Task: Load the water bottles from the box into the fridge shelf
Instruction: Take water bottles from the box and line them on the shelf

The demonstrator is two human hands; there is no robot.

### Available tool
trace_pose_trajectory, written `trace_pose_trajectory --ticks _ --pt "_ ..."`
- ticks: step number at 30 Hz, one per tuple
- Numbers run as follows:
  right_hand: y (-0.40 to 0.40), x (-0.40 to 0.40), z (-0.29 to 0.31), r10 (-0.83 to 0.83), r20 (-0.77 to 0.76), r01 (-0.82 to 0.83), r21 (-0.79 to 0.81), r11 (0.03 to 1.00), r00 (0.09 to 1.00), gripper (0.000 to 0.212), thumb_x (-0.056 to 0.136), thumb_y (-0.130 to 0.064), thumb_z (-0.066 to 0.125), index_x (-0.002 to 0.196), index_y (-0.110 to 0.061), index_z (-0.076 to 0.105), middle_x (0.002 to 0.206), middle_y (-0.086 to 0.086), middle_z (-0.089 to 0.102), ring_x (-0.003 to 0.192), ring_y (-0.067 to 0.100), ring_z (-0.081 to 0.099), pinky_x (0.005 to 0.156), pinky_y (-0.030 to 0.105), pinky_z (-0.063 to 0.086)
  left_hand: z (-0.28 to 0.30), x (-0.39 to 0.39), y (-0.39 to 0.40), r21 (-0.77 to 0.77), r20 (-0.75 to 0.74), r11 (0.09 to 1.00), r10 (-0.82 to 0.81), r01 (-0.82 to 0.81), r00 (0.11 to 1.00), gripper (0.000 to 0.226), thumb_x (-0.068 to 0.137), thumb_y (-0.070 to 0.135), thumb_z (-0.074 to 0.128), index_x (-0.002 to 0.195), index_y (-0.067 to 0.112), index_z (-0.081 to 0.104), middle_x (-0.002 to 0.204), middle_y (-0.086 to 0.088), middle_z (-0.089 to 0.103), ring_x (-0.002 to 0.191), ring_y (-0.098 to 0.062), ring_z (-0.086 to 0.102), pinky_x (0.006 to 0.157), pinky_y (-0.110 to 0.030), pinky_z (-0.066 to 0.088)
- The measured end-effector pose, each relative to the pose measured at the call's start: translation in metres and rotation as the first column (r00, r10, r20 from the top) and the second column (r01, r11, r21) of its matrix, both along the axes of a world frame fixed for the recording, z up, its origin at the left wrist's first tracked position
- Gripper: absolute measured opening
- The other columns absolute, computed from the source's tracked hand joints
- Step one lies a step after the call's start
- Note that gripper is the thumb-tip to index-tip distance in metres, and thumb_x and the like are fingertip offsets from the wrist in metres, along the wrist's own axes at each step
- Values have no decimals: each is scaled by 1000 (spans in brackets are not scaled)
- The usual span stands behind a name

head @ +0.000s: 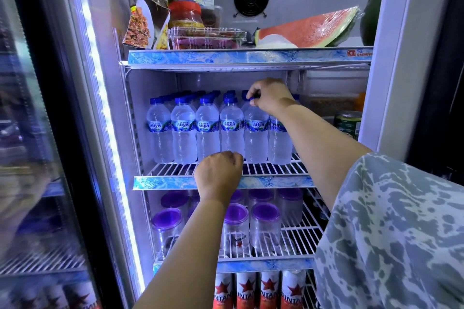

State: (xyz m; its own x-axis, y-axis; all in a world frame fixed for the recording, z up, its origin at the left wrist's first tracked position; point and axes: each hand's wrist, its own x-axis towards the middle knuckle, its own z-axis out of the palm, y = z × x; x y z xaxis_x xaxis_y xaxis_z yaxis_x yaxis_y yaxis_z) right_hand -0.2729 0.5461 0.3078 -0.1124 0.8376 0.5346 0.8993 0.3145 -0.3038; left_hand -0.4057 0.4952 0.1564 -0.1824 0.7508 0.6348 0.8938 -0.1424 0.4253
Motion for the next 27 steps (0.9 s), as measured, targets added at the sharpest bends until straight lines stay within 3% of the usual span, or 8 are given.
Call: trace_pose_trajectory --ticks 4,9,13,16,22,27 --pt "-3 6 2 4 27 -4 -15 1000 1000 32 92 -21 64 124 -17 64 128 5 64 115 22 61 100 26 46 0 0 1 -11 -9 1000 -9 9 1000 43 93 33 38 67 11 64 63 -9 62 55 -26 49 45 -23 32" --pt "2 36 -3 -136 -96 139 15 990 986 30 98 -14 50 124 -22 64 132 10 60 134 28 43 108 30 40 6 10 -1 -12 -29 997 -78 78 996 32 92 29 42 81 13 66 76 -6 65 67 -28 54 52 -27 40" --pt "-1 47 -5 -50 -189 34 -87 996 981 30 98 -13 50 125 -15 64 126 7 65 108 20 59 87 21 43 5 35 -4 -17 -36 989 -146 146 989 30 90 30 44 83 15 68 81 -4 66 74 -28 59 55 -29 43" --pt "-3 51 0 -8 -174 -15 -131 991 985 30 96 -7 52 124 -12 63 127 10 63 97 16 53 81 21 40 -3 42 -3 4 -87 993 -114 115 990 33 89 32 43 74 14 66 74 -3 64 66 -26 55 49 -25 35" --pt "1 55 -5 -56 -187 44 -70 997 981 23 94 -10 57 114 -9 69 121 10 67 103 21 62 84 18 42 -9 40 -1 73 -129 995 -64 74 990 42 91 35 41 63 13 64 68 -1 61 58 -21 51 43 -22 25" --pt "6 50 -13 -70 -214 71 -7 997 974 26 94 -14 58 118 -8 67 122 12 67 112 25 62 94 22 45 -9 40 -2 75 -132 995 -59 69 990 46 91 38 40 60 14 63 70 1 60 59 -21 52 46 -22 28"
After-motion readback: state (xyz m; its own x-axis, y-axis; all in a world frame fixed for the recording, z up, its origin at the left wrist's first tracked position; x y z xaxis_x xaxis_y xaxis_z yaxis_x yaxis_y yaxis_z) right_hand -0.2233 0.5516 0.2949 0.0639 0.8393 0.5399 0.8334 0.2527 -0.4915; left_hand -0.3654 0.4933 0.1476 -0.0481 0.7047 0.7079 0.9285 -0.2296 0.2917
